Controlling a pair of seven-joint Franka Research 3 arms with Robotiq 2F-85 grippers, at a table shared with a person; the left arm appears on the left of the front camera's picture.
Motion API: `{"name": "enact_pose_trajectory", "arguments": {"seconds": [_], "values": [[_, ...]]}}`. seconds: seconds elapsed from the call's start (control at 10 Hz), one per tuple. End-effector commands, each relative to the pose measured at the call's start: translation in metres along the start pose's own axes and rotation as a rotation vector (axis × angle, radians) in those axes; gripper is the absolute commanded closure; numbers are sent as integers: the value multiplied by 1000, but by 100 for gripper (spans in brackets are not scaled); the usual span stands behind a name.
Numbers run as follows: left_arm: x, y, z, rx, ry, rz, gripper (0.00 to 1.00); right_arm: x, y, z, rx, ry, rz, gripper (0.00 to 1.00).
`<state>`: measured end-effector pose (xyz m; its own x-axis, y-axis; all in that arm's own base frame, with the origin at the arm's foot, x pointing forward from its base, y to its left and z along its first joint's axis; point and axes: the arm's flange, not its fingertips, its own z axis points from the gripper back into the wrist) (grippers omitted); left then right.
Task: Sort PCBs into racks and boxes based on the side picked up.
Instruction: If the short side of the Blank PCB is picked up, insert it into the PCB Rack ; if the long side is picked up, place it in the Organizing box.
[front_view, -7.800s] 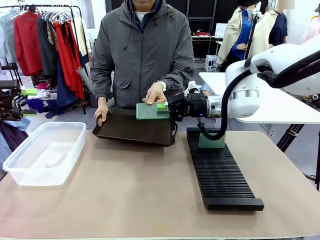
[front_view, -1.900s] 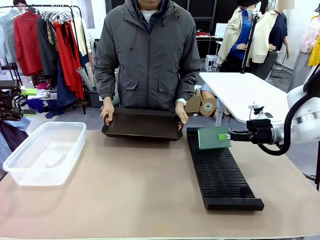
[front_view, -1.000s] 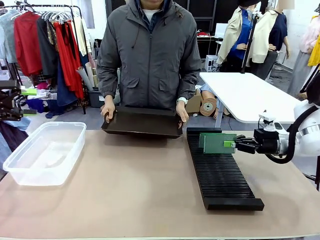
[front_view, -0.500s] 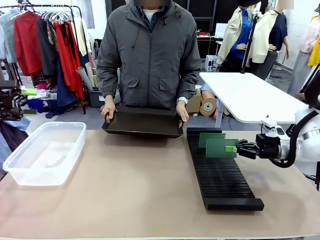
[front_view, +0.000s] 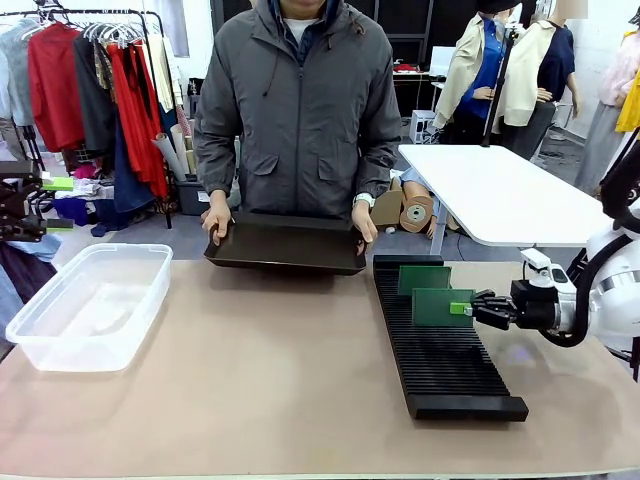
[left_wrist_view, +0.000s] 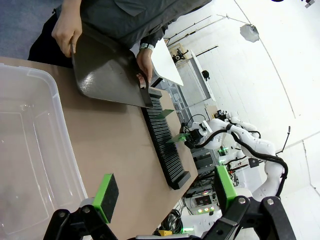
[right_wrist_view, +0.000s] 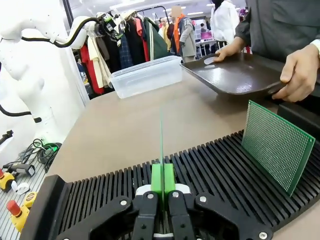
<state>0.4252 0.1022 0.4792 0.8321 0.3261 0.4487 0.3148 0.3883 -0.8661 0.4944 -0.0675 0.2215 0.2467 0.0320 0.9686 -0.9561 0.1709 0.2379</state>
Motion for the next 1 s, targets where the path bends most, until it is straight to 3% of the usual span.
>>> {"name": "enact_pose_trajectory", "arguments": {"seconds": [0.0,0.9], "values": [[1,-2,1,1,7,3,0,-7,3,-2,-24,-18,21,100],[1,-2,1,1,7,3,0,-11,0,-1,-1,-3,-18,100]]}}
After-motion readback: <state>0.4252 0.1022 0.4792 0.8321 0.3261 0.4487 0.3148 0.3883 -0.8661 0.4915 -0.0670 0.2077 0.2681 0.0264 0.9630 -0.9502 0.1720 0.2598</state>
